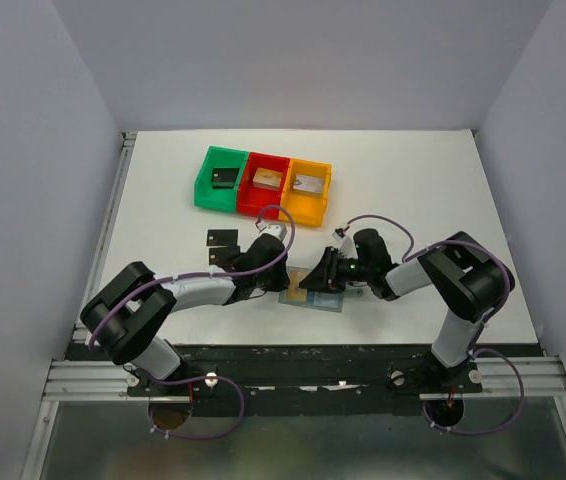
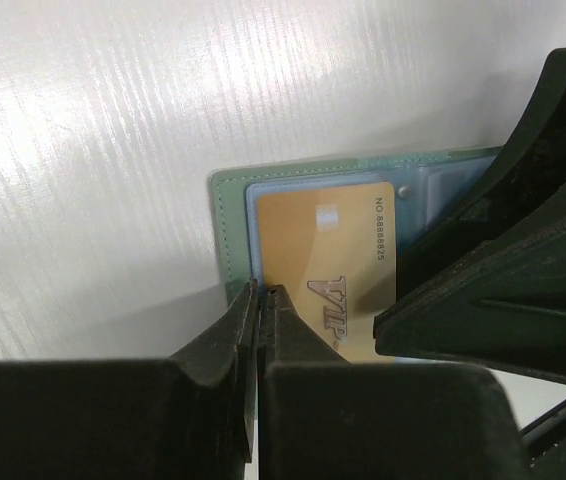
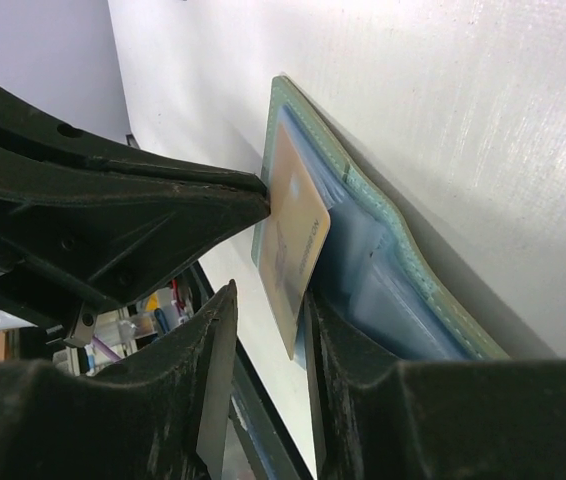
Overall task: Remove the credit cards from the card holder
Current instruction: Remove the credit card from the card holder.
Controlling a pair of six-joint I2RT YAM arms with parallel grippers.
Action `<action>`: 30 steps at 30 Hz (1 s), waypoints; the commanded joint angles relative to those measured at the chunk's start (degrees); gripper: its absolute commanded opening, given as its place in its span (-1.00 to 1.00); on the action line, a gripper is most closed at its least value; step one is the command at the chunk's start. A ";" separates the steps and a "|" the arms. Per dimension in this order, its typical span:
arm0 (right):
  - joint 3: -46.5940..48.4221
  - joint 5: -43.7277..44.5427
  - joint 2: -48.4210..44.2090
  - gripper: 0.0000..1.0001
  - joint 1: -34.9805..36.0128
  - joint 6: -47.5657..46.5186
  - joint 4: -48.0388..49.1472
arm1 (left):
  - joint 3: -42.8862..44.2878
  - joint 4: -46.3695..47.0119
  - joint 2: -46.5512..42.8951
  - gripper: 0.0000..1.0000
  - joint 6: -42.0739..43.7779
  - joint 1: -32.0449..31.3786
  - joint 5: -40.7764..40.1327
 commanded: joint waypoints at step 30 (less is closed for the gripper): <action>-0.05 -0.93 2.84 -0.34 0.24 3.73 7.65 | -4.03 0.02 0.13 -0.80 -1.85 -0.52 2.02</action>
